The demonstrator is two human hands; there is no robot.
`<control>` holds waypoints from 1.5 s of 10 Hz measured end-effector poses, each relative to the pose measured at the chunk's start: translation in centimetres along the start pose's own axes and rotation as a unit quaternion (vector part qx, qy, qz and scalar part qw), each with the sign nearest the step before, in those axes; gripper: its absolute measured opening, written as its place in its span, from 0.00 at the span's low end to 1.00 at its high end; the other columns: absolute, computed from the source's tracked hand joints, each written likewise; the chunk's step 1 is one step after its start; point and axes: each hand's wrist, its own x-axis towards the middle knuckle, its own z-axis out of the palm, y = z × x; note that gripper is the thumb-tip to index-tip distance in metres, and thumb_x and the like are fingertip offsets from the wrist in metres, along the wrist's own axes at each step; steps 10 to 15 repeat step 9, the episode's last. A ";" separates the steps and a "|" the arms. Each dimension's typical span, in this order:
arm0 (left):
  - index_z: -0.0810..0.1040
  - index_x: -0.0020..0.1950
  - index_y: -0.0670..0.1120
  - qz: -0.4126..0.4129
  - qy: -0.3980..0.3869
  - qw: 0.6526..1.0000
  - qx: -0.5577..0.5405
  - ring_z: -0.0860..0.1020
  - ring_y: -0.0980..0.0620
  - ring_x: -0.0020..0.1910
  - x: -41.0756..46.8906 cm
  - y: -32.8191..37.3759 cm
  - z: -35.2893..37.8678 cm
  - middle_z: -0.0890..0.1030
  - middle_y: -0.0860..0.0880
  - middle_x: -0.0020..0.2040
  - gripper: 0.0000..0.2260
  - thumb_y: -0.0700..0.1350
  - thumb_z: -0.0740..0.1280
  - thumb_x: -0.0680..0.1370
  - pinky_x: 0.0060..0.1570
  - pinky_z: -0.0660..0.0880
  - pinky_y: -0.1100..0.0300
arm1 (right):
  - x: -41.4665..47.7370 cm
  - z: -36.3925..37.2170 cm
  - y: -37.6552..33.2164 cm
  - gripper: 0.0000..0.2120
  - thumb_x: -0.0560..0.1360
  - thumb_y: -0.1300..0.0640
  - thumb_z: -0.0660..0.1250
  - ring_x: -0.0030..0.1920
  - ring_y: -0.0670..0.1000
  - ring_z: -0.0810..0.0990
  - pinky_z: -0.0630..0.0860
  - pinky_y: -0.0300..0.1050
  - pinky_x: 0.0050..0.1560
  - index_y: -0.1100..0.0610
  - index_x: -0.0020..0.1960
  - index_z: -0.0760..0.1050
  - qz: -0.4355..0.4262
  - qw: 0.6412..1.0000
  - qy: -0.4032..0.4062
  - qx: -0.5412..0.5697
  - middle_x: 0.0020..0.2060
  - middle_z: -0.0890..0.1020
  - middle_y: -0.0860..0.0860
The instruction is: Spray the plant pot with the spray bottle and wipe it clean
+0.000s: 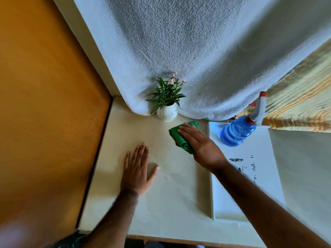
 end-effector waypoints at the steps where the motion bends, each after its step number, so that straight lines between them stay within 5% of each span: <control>1: 0.65 0.82 0.42 -0.004 -0.009 1.000 -0.009 0.67 0.43 0.81 0.0 0.1 -0.4 0.65 0.42 0.83 0.37 0.64 0.59 0.79 0.78 0.65 0.35 | -4.8 -1.1 0.9 0.23 0.76 0.76 0.62 0.74 0.65 0.70 0.65 0.63 0.76 0.70 0.71 0.73 0.025 0.999 0.033 -0.031 0.71 0.74 0.64; 2: 0.66 0.81 0.41 0.000 -0.003 1.000 -0.004 0.66 0.43 0.81 0.0 0.1 -0.4 0.65 0.42 0.83 0.36 0.63 0.59 0.80 0.78 0.64 0.35 | -10.3 -1.0 1.8 0.23 0.78 0.69 0.53 0.73 0.64 0.71 0.69 0.64 0.73 0.69 0.70 0.74 0.077 0.993 0.062 -0.062 0.71 0.75 0.64; 3: 0.65 0.81 0.41 0.004 0.004 1.000 0.003 0.66 0.43 0.81 0.0 -0.1 -0.1 0.65 0.42 0.83 0.36 0.63 0.59 0.80 0.79 0.63 0.36 | -15.0 0.0 3.0 0.28 0.70 0.77 0.61 0.71 0.63 0.74 0.75 0.66 0.68 0.68 0.70 0.75 0.153 0.978 0.073 -0.120 0.69 0.77 0.64; 4: 0.65 0.81 0.41 0.007 0.019 1.000 0.005 0.66 0.43 0.81 -0.1 0.1 0.2 0.66 0.41 0.83 0.36 0.63 0.59 0.80 0.79 0.63 0.36 | -18.2 0.8 4.3 0.38 0.65 0.79 0.72 0.74 0.62 0.70 0.67 0.58 0.75 0.66 0.74 0.71 0.194 0.970 0.029 -0.141 0.74 0.71 0.62; 5: 0.66 0.81 0.41 0.007 0.025 1.000 0.009 0.67 0.43 0.81 -0.2 0.4 0.2 0.67 0.41 0.82 0.36 0.63 0.59 0.80 0.79 0.64 0.36 | -19.9 1.6 4.9 0.35 0.79 0.53 0.67 0.81 0.59 0.57 0.52 0.52 0.81 0.62 0.81 0.58 0.181 0.969 -0.043 -0.164 0.81 0.57 0.58; 6: 0.66 0.81 0.41 0.007 0.013 1.000 0.017 0.68 0.43 0.80 -0.1 0.4 0.2 0.67 0.41 0.82 0.35 0.63 0.58 0.81 0.78 0.65 0.36 | -19.8 2.0 4.8 0.45 0.80 0.29 0.54 0.83 0.54 0.48 0.49 0.53 0.81 0.61 0.83 0.50 0.207 0.957 -0.095 -0.180 0.83 0.51 0.56; 7: 0.67 0.80 0.40 0.001 -0.022 1.000 0.015 0.70 0.41 0.79 -0.3 0.6 -0.1 0.68 0.40 0.81 0.35 0.63 0.57 0.81 0.76 0.67 0.34 | -19.6 1.5 3.9 0.50 0.77 0.24 0.49 0.83 0.53 0.45 0.49 0.53 0.81 0.62 0.83 0.49 0.222 0.950 -0.112 -0.187 0.83 0.50 0.57; 8: 0.69 0.79 0.37 0.001 -0.086 0.996 0.002 0.72 0.37 0.77 -0.2 1.0 -1.2 0.70 0.37 0.80 0.40 0.67 0.49 0.82 0.74 0.69 0.31 | -17.8 -0.1 2.5 0.50 0.78 0.25 0.50 0.82 0.57 0.51 0.57 0.57 0.80 0.66 0.81 0.55 0.217 0.952 -0.074 -0.204 0.82 0.55 0.60; 9: 0.61 0.82 0.38 0.015 -0.114 0.993 -0.011 0.64 0.39 0.82 1.0 2.0 -4.2 0.63 0.38 0.83 0.53 0.75 0.31 0.75 0.81 0.59 0.38 | -14.1 -3.0 0.8 0.46 0.79 0.30 0.55 0.81 0.60 0.58 0.64 0.60 0.77 0.68 0.79 0.61 0.151 0.967 -0.019 -0.206 0.80 0.60 0.63; 15: 0.61 0.82 0.38 0.015 -0.114 0.993 -0.011 0.64 0.39 0.82 1.0 2.0 -4.2 0.63 0.38 0.83 0.53 0.75 0.31 0.75 0.81 0.59 0.38 | -14.1 -3.0 0.8 0.46 0.79 0.30 0.55 0.81 0.60 0.58 0.64 0.60 0.77 0.68 0.79 0.61 0.151 0.967 -0.019 -0.206 0.80 0.60 0.63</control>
